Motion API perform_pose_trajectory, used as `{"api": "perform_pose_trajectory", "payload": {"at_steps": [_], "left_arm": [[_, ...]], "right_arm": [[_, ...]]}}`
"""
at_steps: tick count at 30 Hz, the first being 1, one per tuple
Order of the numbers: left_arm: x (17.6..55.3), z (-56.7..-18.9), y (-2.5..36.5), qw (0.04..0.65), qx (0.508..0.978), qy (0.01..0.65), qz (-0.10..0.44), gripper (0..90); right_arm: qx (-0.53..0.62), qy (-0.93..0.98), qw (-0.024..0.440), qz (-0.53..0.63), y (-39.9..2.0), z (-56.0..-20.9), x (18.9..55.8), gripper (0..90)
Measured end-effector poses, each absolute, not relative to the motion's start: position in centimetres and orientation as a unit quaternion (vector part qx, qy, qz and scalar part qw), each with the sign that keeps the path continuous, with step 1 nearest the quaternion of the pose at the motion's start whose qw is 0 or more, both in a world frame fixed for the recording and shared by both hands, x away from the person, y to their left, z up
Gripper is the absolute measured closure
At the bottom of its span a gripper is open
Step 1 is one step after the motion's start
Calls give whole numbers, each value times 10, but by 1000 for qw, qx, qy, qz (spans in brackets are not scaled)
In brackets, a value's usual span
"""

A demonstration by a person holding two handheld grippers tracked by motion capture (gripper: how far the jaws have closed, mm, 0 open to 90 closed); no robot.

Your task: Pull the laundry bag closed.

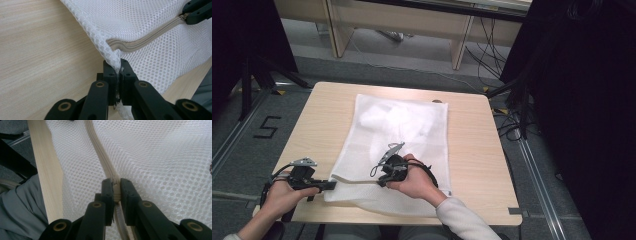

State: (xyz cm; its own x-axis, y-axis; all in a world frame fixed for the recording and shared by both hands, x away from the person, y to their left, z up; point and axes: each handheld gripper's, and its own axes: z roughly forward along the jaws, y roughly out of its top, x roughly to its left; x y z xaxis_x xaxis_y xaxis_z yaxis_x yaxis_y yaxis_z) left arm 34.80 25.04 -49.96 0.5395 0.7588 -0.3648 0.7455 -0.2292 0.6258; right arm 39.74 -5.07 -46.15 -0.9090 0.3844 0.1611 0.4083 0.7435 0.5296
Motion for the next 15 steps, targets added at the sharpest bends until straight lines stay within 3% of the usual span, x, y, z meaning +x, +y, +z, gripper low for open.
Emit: {"api": "perform_pose_trajectory", "payload": {"at_steps": [15], "left_arm": [[348, -500, 251, 390, 786, 479, 10, 852]], "right_arm": [[-213, -933, 16, -291, -60, -461, 398, 826]]}}
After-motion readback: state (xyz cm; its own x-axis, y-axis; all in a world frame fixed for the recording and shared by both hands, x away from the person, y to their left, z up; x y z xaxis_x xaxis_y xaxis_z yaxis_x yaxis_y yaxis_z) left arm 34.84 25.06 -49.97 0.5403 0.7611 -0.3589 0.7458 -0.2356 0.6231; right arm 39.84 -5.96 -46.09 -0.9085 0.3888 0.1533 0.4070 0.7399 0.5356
